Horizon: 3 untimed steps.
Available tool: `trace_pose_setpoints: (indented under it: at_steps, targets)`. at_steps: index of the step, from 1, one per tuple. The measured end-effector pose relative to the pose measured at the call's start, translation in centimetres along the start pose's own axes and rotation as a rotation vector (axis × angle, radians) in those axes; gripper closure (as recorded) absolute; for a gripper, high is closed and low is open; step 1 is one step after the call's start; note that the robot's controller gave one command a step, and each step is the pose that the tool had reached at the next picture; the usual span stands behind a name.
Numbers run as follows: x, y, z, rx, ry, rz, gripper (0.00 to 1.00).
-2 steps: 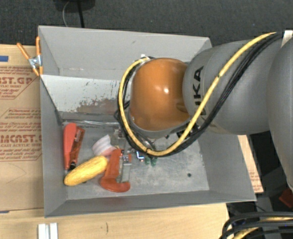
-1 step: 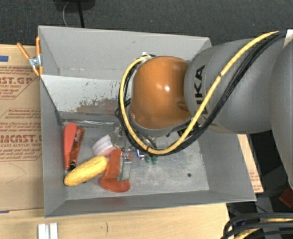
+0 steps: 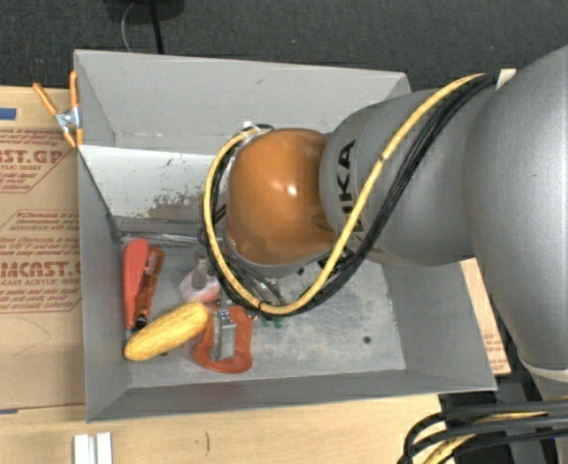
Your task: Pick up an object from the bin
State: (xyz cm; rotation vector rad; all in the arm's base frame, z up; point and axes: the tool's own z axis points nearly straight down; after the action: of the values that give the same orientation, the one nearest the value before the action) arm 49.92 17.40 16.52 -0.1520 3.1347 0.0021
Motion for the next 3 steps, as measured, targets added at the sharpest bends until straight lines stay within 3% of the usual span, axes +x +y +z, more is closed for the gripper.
trace_pose_setpoints:
  at_steps: [1, 2, 3]
  targets:
    - [-0.1, 3.5, 1.5, -0.001, 0.004, -0.299, 0.00]
    - [0.4, 4.5, 2.1, -0.002, 0.000, -0.307, 0.00]
    - [-0.2, 4.0, 6.6, -0.002, -0.007, -0.428, 0.00]
